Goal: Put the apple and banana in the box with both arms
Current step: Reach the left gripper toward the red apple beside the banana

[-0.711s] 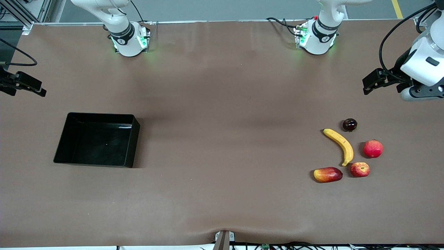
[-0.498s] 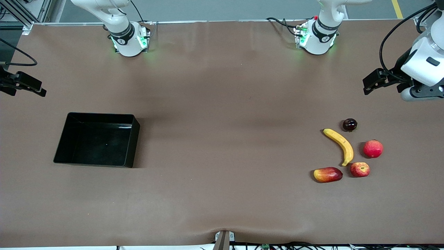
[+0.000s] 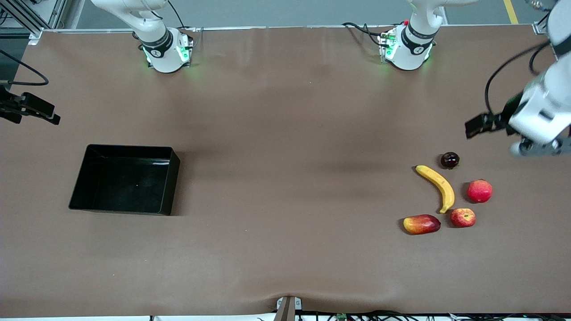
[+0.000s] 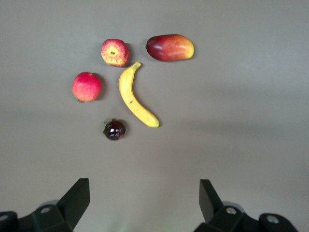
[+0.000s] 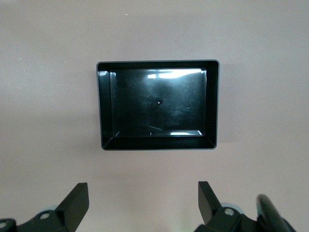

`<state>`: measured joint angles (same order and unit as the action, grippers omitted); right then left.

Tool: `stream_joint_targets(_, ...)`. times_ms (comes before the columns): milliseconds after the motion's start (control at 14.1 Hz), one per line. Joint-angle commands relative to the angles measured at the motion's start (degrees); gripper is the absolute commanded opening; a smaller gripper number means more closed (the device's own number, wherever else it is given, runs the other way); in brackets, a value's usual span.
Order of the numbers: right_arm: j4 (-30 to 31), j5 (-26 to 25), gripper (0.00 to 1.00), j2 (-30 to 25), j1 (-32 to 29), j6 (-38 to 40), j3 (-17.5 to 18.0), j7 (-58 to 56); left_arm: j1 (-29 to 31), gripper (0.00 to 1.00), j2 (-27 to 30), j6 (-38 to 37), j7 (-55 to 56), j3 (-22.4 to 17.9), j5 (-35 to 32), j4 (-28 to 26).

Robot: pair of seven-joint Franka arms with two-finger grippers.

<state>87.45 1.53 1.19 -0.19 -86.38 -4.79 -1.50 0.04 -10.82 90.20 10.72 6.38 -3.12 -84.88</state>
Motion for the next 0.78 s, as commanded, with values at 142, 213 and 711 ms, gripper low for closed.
stream_joint_targets(142, -1.23, 0.15, 1.00, 5.03, -0.78, -0.11, -0.04, 0.01, 6.02, 1.00, -3.23, 21.72, -0.51, 0.22, -1.01, -13.89)
stream_joint_targets(213, -1.58, -0.03, 1.00, 6.44, -1.12, -0.20, -0.04, -0.08, 6.81, 1.00, -5.41, 24.64, -1.39, 0.21, -1.01, -13.82)
stream_joint_targets(711, -1.05, -0.12, 1.00, 14.61, -6.05, -1.08, -0.13, -1.13, 8.93, 1.00, -20.10, 37.22, -6.67, 0.30, -6.70, -6.89)
